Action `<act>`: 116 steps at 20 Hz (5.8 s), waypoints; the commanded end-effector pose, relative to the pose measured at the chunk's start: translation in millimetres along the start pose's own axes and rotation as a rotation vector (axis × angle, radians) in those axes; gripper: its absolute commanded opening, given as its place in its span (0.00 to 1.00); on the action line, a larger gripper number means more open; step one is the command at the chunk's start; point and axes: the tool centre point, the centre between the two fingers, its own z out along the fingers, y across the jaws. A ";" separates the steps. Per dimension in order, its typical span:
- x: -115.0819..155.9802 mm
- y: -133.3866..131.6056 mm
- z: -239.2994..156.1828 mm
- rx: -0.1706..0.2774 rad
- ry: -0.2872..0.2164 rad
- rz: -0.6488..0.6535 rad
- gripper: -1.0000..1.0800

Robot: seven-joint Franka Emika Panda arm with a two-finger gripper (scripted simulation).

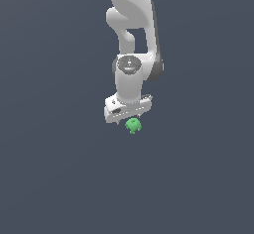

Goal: Pick up the object and move it to a goal position.

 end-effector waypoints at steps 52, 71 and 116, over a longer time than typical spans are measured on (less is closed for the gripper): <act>10.4 -18.2 59.1 -0.016 0.058 -0.247 0.00; 91.0 59.4 -57.0 -0.155 0.497 -0.360 0.00; 106.2 146.5 -301.9 -0.353 1.235 -0.533 0.00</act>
